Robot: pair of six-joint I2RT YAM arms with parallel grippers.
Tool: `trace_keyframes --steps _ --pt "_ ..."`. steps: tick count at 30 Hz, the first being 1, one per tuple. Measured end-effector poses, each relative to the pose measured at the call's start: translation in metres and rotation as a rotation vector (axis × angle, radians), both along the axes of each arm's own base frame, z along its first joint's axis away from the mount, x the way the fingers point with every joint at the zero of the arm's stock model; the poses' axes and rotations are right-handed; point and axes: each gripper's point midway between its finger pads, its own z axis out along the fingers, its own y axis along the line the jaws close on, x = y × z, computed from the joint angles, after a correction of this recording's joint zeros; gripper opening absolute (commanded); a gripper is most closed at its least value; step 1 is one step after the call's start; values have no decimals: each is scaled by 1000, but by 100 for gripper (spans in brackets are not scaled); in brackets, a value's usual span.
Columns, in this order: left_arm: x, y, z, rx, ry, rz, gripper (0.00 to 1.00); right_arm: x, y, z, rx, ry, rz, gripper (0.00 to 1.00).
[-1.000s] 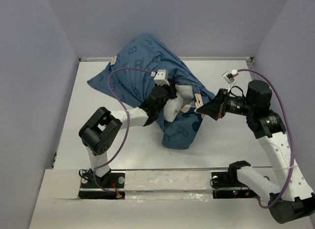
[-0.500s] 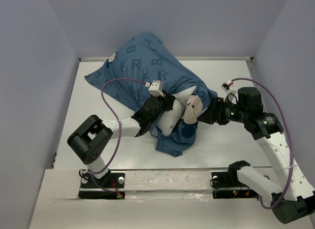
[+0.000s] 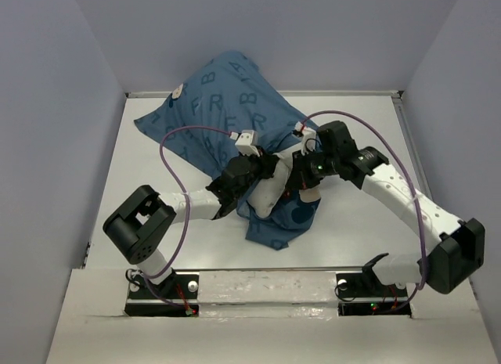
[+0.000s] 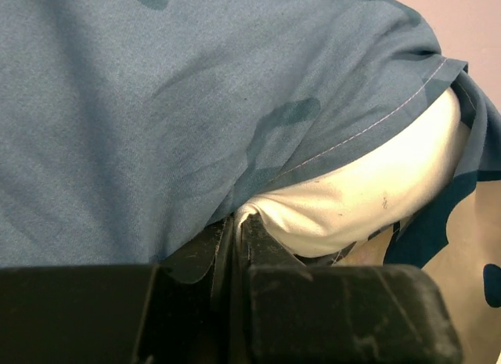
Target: Put the pillow into the pillowcase
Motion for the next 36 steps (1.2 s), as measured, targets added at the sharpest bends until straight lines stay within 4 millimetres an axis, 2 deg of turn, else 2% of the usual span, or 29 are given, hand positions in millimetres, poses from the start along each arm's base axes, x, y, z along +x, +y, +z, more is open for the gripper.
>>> trace_keyframes --steps 2,8,9,13,17,20,21,24,25,30,31,32,33,36 --pt "-1 -1 0 2 -2 -8 0 4 -2 -27 -65 32 -3 64" --pt "-2 -2 0 10 -7 -21 0 12 -10 -59 -142 11 -42 71" --pt "-1 -1 0 10 -7 -23 0 15 -11 -69 -152 1 -59 73" --pt "0 0 1 9 -5 -31 0 7 -26 -111 -232 33 -106 76" --pt "-1 -1 2 11 1 -47 0 5 -33 -133 -305 41 -136 77" --pt "0 -1 2 9 8 -48 0 10 -25 -148 -336 34 -139 52" --pt "0 -1 2 11 12 -48 0 10 -23 -153 -341 35 -140 35" --pt "1 1 1 14 16 -46 0 8 -20 -161 -329 33 -143 5" --pt "0 0 1 12 18 -47 0 8 -19 -161 -324 28 -143 0" --pt "-1 -1 3 -2 25 -54 0 6 -17 -158 -293 20 -153 0" --pt "-1 -1 3 -4 26 -54 0 4 -17 -157 -285 15 -155 12" --pt "-1 -1 4 -8 25 -55 0 1 -18 -154 -275 11 -159 34" --pt "-2 -1 6 -12 25 -56 0 1 -19 -152 -268 7 -168 61" --pt "-3 -1 12 -33 25 -57 0 6 -22 -143 -251 -42 -221 63"
